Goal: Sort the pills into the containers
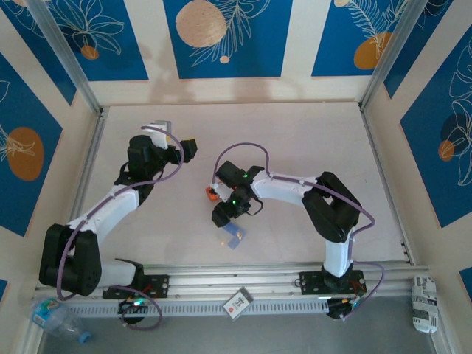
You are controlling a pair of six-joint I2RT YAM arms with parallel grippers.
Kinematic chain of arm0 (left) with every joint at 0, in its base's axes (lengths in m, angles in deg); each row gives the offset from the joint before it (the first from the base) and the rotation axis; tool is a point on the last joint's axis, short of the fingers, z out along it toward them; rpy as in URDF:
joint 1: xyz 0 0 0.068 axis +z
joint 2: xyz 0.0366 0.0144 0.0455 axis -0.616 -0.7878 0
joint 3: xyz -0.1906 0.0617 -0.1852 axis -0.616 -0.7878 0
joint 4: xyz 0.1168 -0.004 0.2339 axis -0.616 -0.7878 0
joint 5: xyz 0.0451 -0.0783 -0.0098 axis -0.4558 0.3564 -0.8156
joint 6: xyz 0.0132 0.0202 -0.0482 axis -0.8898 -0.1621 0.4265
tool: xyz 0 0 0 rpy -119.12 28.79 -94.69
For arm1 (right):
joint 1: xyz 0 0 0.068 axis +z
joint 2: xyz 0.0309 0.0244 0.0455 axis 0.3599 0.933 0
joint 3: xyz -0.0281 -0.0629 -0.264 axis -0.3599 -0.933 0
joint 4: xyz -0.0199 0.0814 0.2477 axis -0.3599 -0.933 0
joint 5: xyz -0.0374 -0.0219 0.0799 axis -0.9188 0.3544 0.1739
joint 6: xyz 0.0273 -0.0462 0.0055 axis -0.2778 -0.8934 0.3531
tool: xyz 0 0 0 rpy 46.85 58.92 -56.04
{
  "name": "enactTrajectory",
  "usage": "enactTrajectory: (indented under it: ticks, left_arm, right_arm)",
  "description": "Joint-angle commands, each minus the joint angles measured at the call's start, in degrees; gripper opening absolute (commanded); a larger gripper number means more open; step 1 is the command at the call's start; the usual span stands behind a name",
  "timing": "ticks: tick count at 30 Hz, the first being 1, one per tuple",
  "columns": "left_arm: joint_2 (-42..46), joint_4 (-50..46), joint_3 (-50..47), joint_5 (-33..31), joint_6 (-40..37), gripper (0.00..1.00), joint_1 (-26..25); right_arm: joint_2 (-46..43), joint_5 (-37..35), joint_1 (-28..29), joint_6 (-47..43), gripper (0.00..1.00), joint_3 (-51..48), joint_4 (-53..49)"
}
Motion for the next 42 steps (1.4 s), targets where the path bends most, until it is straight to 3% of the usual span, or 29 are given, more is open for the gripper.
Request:
enactTrajectory:
  ticks: [1, 28, 42]
  left_arm:
    - [-0.32, 0.24, 1.54, 1.51, 0.07, 1.0, 0.75]
    - [-0.79, 1.24, 1.54, 2.56, 0.93, 1.0, 0.77]
    - [-0.95, 1.48, 1.85, 3.17, 1.39, 1.0, 0.81]
  right_arm:
    - [1.1, 1.87, 0.41, -0.04, 0.63, 0.43, 0.58]
    - [1.83, 2.13, -0.25, 0.23, 0.44, -2.67, 2.97]
    - [0.49, 3.16, -1.68, -0.05, 0.29, -5.35, 4.47]
